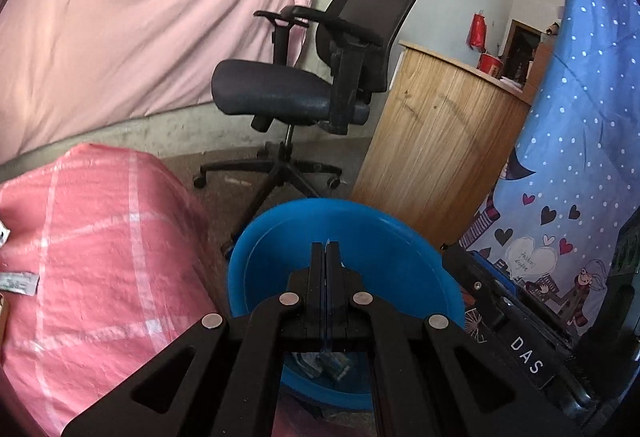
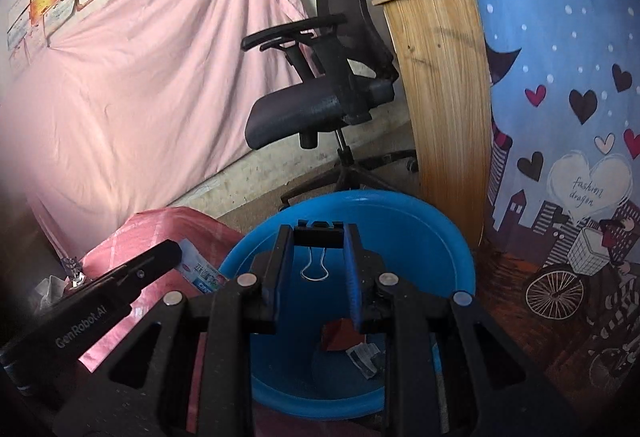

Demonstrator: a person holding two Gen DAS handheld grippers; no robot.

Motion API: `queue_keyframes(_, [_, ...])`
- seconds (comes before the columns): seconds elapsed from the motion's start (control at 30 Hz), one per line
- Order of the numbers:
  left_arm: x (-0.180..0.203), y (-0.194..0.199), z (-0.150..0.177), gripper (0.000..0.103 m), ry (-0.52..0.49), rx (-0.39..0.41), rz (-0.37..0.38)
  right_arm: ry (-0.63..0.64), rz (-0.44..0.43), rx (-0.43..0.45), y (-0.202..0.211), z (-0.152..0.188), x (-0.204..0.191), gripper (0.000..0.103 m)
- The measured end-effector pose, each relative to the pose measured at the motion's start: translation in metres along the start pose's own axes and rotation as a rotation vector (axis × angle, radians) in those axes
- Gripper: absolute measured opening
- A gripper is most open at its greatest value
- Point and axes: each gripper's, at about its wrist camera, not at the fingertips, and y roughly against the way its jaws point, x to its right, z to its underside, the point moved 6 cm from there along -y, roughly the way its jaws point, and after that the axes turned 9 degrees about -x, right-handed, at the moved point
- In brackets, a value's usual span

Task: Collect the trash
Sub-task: 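Carry the binder clip over the blue basin and open the right gripper, then move both grippers back over the remaining trash on the bed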

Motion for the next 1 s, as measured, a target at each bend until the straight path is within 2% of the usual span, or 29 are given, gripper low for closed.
queue_keyframes(0.17, [-0.005,-0.009,0.004,0.005,0.020,-0.061,-0.021,-0.009,0.004,-0.033,-0.009,0.003,0.002,0.040])
queue_keyframes(0.27, [-0.008,-0.010,0.006,0.020,0.036,-0.071,-0.019,-0.019,0.004,-0.034,-0.009,0.003,0.003,0.042])
queue_keyframes(0.3, [-0.010,-0.008,0.006,0.026,0.045,-0.066,-0.015,-0.020,0.006,-0.032,-0.009,0.002,0.004,0.043])
queue_keyframes(0.5, [-0.019,0.001,0.003,0.028,0.079,-0.045,-0.024,-0.010,0.009,-0.017,-0.006,0.002,0.002,0.047])
queue_keyframes(0.63, [-0.025,0.011,0.000,0.039,0.102,-0.020,-0.032,0.014,0.008,0.006,-0.002,0.000,-0.004,0.052])
queue_keyframes(0.77, [-0.033,0.022,-0.002,0.040,0.121,-0.005,-0.042,0.029,0.002,0.040,0.005,-0.002,-0.010,0.055])
queue_keyframes(0.9, [-0.043,0.038,-0.003,0.041,0.122,0.015,-0.070,0.050,-0.007,0.081,0.013,-0.004,-0.017,0.061])
queue_keyframes(1.0, [-0.055,0.059,-0.002,0.051,0.132,0.057,-0.098,0.073,-0.026,0.119,0.020,-0.007,-0.028,0.070])
